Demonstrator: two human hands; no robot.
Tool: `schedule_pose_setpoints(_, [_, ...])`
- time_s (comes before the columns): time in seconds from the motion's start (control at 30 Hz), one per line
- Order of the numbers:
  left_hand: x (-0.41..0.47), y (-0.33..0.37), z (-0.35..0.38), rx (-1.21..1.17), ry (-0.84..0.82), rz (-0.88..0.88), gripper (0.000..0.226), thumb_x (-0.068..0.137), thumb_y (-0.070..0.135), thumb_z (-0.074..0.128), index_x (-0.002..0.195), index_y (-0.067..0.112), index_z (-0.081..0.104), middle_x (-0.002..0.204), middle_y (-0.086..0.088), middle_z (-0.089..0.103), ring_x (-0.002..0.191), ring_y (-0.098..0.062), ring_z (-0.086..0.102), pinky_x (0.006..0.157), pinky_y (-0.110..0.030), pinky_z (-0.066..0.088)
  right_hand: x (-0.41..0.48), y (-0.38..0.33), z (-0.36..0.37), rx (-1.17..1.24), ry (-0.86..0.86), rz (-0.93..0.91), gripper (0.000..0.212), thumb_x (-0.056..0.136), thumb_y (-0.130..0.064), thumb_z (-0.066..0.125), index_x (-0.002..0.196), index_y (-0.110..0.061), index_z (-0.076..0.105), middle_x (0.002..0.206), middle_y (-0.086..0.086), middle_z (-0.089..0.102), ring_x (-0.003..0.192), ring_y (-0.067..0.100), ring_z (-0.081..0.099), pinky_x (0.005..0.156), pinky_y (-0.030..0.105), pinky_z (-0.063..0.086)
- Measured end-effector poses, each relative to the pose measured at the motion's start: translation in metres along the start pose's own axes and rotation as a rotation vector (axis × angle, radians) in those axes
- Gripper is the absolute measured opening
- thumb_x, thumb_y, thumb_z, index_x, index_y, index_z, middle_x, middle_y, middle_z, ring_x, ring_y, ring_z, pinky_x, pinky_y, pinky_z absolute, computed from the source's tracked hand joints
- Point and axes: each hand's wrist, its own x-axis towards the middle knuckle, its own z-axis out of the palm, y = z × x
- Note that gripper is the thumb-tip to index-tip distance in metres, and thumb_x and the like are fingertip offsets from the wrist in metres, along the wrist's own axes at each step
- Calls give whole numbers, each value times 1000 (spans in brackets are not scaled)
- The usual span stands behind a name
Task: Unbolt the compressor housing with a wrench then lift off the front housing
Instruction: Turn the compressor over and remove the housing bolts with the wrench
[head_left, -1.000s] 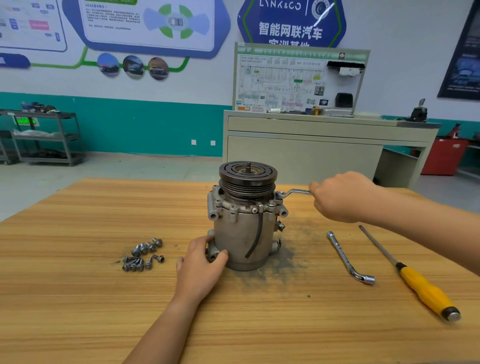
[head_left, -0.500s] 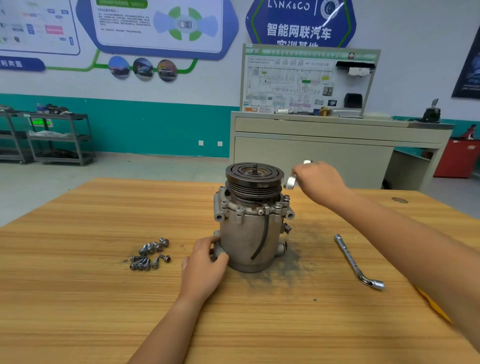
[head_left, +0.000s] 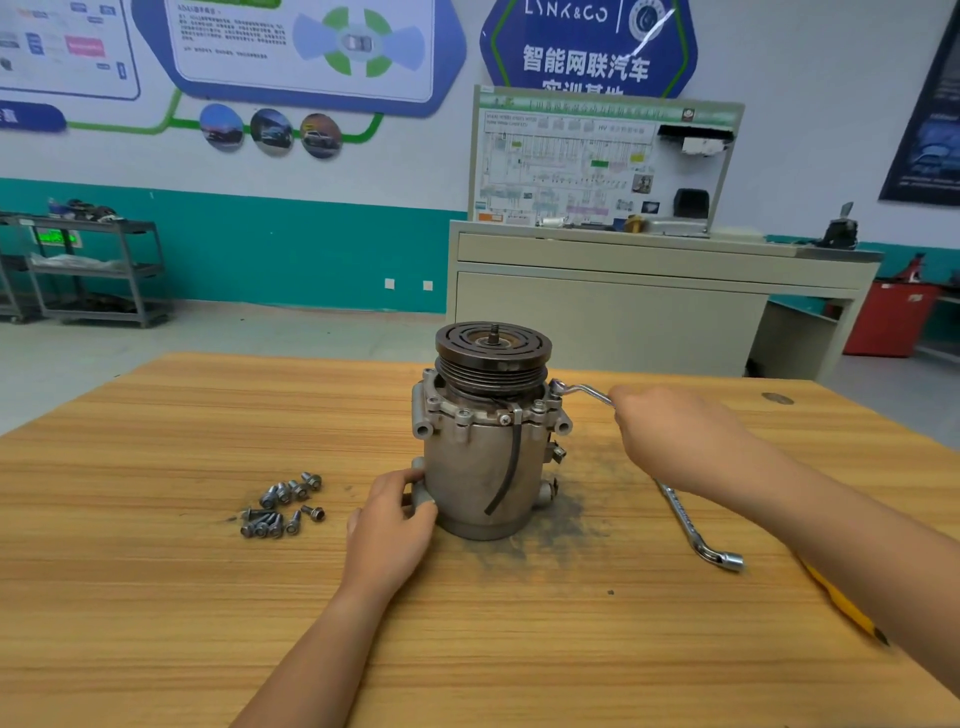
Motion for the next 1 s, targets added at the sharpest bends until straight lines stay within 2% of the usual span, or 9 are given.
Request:
schedule_pose_setpoints(0.2, [-2, 1, -1, 11, 7, 12, 34, 87, 16, 55, 121, 19, 55, 111, 11, 49, 100, -9, 53, 103, -46, 38, -6, -16, -24, -308, -55, -94, 30, 89, 5, 39, 118, -3, 46, 62, 1, 26, 51, 16, 33, 39, 24, 23])
schedule_pose_setpoints(0.3, [-2, 0, -1, 10, 13, 18, 33, 87, 16, 56, 120, 18, 55, 111, 10, 50, 99, -9, 54, 102, -46, 38, -3, -17, -30, -339, -100, -97, 15, 91, -1, 37, 97, -12, 47, 63, -1, 31, 48, 13, 32, 39, 24, 24])
schedule_pose_setpoints(0.37, [-2, 0, 0, 4, 10, 17, 33, 87, 15, 56, 120, 18, 56, 111, 9, 51, 100, -10, 54, 102, -46, 38, 2, -14, -32, -339, -118, -97, 10, 94, -9, 35, 93, -12, 45, 64, -2, 36, 50, 12, 36, 41, 24, 26])
schedule_pose_setpoints(0.5, [-2, -1, 0, -18, 16, 18, 29, 86, 15, 57, 115, 22, 56, 110, 8, 53, 100, -11, 56, 102, -46, 38, 13, -4, -32, -368, -147, -151, 24, 95, -12, 33, 108, -12, 54, 65, -3, 40, 55, 12, 41, 44, 23, 30])
schedule_pose_setpoints(0.7, [-1, -3, 0, -22, 14, 10, 28, 86, 16, 58, 113, 24, 56, 111, 8, 55, 104, -13, 56, 101, -45, 39, 28, 12, -25, -492, -111, -193, 25, 93, -3, 36, 114, -10, 48, 64, -4, 40, 51, 11, 38, 44, 22, 29])
schedule_pose_setpoints(0.8, [-1, -2, 0, -24, 23, 8, 25, 86, 18, 58, 111, 25, 56, 110, 9, 55, 103, -13, 57, 101, -46, 39, 49, 14, -17, -468, -34, -147, 21, 94, -5, 41, 112, -12, 50, 84, -2, 57, 70, 17, 54, 58, 25, 39])
schedule_pose_setpoints(0.87, [-1, -2, 0, -27, 28, 6, 22, 87, 20, 57, 107, 28, 56, 109, 10, 56, 104, -13, 57, 100, -45, 40, 65, 10, -6, -391, 44, -132, 19, 94, -7, 43, 112, -11, 50, 99, 2, 62, 90, 21, 60, 77, 31, 43])
schedule_pose_setpoints(0.93, [0, -2, 0, -30, 29, 8, 20, 87, 22, 57, 104, 31, 54, 109, 10, 56, 104, -13, 57, 100, -46, 40, 80, 5, 6, -317, 149, -170, 21, 94, -6, 42, 113, -11, 50, 110, 6, 62, 104, 24, 56, 93, 34, 38])
schedule_pose_setpoints(1.0, [0, -2, 0, -35, 33, 11, 19, 87, 21, 58, 103, 32, 55, 108, 9, 57, 103, -13, 58, 99, -46, 41, 91, 2, 15, -240, 229, -204, 23, 92, -3, 41, 112, -11, 51, 113, 6, 60, 107, 24, 54, 96, 32, 33])
